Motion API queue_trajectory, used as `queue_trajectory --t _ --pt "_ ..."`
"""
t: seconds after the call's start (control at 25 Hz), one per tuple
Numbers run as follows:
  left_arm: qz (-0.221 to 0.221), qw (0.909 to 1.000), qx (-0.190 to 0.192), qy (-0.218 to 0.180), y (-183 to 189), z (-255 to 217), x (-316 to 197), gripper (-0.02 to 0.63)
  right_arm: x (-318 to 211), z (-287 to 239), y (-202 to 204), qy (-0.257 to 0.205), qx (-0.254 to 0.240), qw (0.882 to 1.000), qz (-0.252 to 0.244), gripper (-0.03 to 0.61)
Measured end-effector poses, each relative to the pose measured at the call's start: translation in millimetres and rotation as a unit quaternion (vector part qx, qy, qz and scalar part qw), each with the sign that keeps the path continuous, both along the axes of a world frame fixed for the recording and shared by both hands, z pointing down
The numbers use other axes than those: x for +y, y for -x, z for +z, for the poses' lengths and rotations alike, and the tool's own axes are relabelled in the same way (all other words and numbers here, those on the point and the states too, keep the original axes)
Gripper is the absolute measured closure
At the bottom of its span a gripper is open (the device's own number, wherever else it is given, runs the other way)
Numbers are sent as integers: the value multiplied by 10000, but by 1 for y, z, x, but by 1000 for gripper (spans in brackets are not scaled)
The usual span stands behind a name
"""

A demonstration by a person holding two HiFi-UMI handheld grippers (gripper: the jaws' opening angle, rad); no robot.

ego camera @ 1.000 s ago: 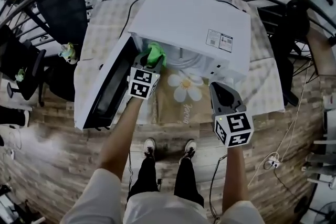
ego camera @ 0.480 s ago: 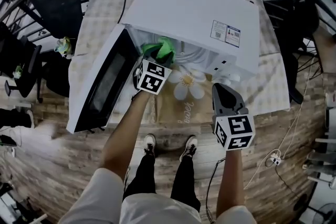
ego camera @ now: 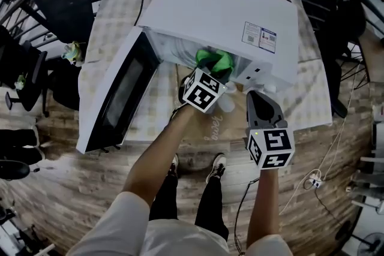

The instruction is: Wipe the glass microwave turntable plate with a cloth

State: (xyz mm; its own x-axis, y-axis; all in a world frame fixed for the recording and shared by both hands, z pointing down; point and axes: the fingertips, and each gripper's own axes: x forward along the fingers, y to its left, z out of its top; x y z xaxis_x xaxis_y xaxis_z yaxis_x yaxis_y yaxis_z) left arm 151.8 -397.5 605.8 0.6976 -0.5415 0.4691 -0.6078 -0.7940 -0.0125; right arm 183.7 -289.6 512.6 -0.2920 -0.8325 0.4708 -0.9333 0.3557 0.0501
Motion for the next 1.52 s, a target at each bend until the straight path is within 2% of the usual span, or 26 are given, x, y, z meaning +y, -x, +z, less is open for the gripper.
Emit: queue_trajectory --t 0.08,0.16,0.32,0.44,0.56,0.8,1.04,1.32,1.44,1.52 --pt "175 9990 372 158 -7 -9 6 477 1 0 0 21 22 10000 12 565" --pt "9 9982 578 133 5 -22 2 476 1 -1 1 27 45 10000 25 565" --pt "-871 9952 235 -379 65 -36 -36 474 0 -2 0 34 29 9999 111 565" --pt "-1693 9846 228 -377 114 -31 -68 474 -1 2 2 63 -96 9998 176 565" --pt "-2035 9779 -58 -478 137 -19 -89 474 0 7 6 111 -76 9999 109 565" --pt "-1763 9834 -405 -111 124 12 -89 474 1 12 10 158 16 9999 19 565" --pt "-1152 9933 -13 111 84 12 -57 474 2 15 10 187 -31 9998 38 565" --pt "-539 9973 265 421 24 11 -17 474 4 14 -3 267 -38 9995 142 565" --pt "-147 9986 330 377 -1 4 0 476 6 13 -6 287 -25 9994 170 565" --pt "-107 9988 427 195 -4 -5 4 476 9 13 -7 291 -12 9994 167 565"
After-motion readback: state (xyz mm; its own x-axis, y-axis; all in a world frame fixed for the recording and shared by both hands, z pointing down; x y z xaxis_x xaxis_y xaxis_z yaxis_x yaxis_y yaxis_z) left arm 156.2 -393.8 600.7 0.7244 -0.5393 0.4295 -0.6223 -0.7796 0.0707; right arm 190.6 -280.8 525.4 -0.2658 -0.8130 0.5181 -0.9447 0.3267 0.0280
